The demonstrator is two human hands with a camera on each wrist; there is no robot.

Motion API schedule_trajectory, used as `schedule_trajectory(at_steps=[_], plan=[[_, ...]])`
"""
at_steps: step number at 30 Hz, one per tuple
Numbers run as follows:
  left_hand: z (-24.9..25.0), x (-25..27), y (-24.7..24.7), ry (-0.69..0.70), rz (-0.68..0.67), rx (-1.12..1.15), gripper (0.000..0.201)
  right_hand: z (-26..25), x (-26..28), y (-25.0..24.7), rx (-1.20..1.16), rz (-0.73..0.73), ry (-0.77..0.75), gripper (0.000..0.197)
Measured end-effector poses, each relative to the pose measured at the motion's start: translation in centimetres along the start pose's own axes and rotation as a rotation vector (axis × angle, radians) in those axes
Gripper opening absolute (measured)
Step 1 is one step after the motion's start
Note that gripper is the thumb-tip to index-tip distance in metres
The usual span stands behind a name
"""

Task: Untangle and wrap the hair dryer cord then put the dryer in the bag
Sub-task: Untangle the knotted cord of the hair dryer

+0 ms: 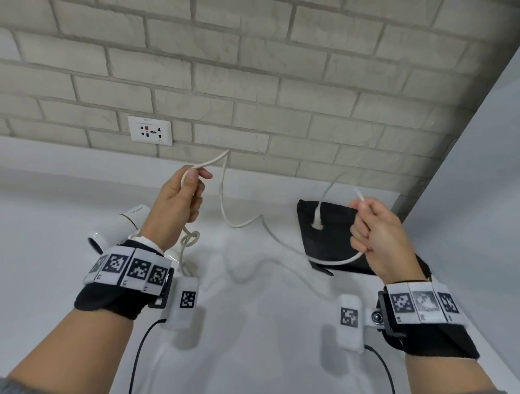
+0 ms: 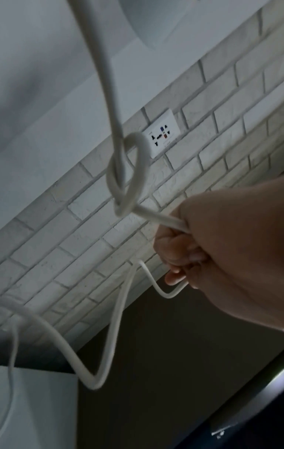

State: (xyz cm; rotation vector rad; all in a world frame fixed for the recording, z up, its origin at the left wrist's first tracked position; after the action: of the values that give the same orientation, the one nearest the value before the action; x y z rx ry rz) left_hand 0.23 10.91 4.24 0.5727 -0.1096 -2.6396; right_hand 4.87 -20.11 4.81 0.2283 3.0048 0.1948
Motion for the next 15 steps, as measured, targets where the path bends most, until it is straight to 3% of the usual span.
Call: schedule_trajectory(at_steps=[5, 8, 10, 11, 13, 15], plan=[[0.6, -0.1, 0.7, -0.017, -0.063, 0.012, 0.032, -1.8, 3.6, 3.2, 0.168, -0.511, 0.020, 0.017], [1.6, -0.1, 0.7, 0.007, -0.095, -0.015, 0.032, -1.8, 5.1, 3.7, 0.710, -0.757, 0.016, 0.014], [2.6, 0.1, 1.2, 0.064, -0.164, -0.061, 0.029, -1.9, 4.6, 4.0, 1.144, -0.655, -0.193, 0.016], [3.1, 0.3, 1.6, 0.091, -0.217, -0.094, 0.027, -2.2, 4.3, 4.4, 1.193, -0.552, -0.323, 0.024], [3.9, 0.8, 2.6, 0.131, -0.351, -0.176, 0.026, -3.6, 4.7, 5.8, 0.920, -0.413, -0.498, 0.045], [4.5, 1.4, 3.7, 0.156, -0.488, -0.249, 0.028, -4.6, 5.3, 7.6, 0.701, -0.455, -0.594, 0.055]])
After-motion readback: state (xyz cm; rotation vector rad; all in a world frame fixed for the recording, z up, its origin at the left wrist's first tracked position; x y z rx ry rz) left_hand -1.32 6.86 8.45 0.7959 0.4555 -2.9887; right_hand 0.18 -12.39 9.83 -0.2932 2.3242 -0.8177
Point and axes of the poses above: each hand's wrist, its own x-axis away from the middle knuckle, its own y-axis out of the palm, z = x × y, the point moved 3 cm from there along -x, towards the middle knuckle, and after that the axes turned 10 degrees about z, right-handed, at the moved point
